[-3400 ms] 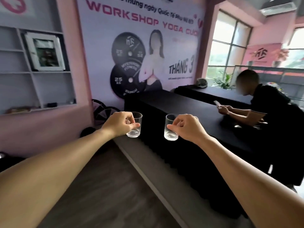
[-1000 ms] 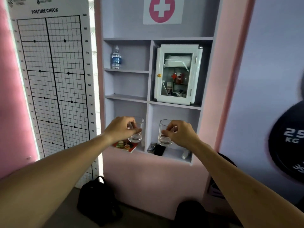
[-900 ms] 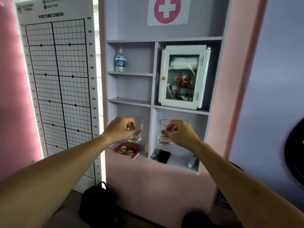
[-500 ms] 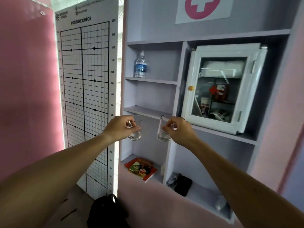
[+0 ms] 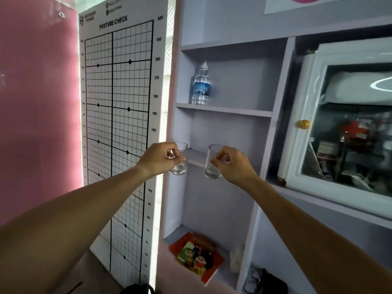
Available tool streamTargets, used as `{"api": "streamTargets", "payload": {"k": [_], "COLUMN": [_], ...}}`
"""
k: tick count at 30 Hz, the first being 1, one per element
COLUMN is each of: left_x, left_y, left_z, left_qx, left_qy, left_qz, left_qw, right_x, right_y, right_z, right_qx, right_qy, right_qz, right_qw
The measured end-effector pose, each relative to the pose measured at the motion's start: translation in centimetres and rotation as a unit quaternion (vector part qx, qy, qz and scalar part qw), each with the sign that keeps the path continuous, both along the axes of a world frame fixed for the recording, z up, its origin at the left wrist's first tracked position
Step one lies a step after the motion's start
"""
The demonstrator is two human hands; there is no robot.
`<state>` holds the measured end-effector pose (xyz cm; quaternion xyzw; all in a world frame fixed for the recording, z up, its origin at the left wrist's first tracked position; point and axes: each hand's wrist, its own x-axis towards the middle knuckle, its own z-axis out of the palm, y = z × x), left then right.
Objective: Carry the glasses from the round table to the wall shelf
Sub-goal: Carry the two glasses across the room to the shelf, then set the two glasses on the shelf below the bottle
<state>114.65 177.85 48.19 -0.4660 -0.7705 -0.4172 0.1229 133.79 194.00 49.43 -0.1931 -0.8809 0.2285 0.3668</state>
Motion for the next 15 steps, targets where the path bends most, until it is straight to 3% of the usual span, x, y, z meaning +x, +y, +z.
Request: {"api": "streamTargets", "payload": {"k": [8,15], "left_x": [-9.1,-12.4], "left_y": [6.4,10.3], "left_z": [1.6,1.0], "left_qx": [-0.003,-0.006], "left_qy": [0.011,0.003], "left_qz": [-0.028,-0.023], "left_qw": [1.000,1.000], "right_x": [-9.4,-13.6], "right_y": [5.4,8.6], "right_z": [0.9,0.3], "right_qx": [-0.009,-0.028], "right_qy": [-0.012,-0.022], "right_qz": [-0.043,-0.049], "right_qw": [0.999,0.998]}}
